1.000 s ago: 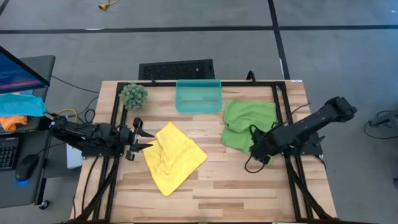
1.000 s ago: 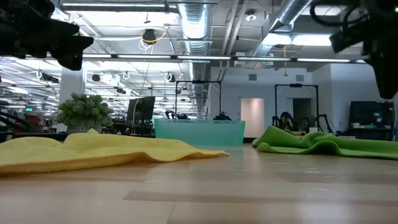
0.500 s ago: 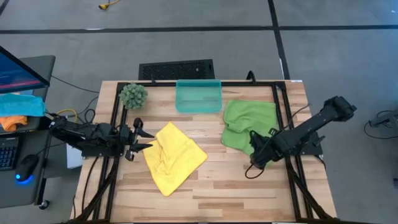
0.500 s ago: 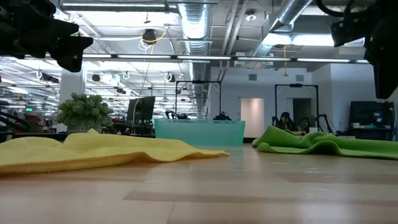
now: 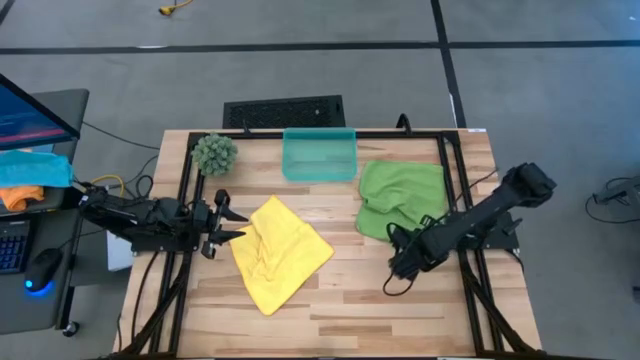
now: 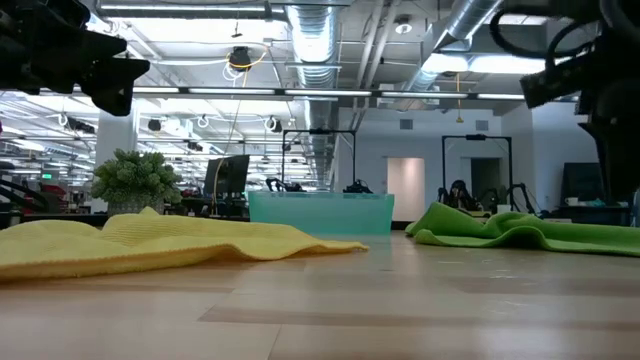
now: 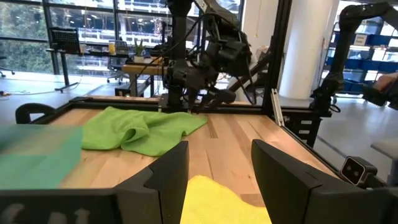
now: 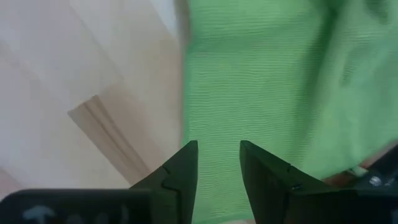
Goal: Roll microfiber towels into tight, uniform cylinder then place into a basket
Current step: Fold the green microfiber cloth
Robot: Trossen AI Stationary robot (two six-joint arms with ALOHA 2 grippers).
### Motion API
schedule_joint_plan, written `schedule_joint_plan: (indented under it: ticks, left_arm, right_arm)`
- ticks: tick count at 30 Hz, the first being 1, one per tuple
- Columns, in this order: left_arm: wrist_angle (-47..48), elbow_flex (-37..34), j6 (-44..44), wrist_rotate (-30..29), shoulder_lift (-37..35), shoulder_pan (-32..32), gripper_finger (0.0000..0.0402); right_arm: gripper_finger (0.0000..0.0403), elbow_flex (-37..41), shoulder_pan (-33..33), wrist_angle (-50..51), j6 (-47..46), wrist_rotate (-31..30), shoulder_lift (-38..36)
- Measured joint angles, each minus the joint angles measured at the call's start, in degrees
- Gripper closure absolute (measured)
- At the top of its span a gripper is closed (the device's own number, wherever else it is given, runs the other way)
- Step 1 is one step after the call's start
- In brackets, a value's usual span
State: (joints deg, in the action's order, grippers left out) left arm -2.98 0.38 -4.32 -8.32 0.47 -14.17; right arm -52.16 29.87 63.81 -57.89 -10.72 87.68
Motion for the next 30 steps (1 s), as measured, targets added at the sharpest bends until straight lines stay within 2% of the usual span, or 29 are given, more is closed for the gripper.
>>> schedule_joint_plan:
  ticks: [7, 15, 25, 30]
  left_arm:
    - [0.00, 0.01, -1.57, 0.00, 0.00, 0.02, 0.0235]
    - [0.00, 0.02, -1.57, 0.00, 0.00, 0.02, 0.0235]
    - [0.00, 0.02, -1.57, -0.01, 0.00, 0.02, 0.0235]
    - [0.00, 0.01, -1.57, -0.02, 0.00, 0.02, 0.0235]
  right_arm:
    - [0.0262, 0.00, 0.02, -3.36, 4.10, 3.41, 6.27]
    - [0.0260, 0.13, 0.00, -2.85, 5.91, 8.37, 12.45]
    - [0.0263, 3.49, -2.04, -2.65, 6.44, 10.97, 12.87]
    - [0.0289, 4.36, -5.42, -2.35, 8.84, 12.50, 12.91]
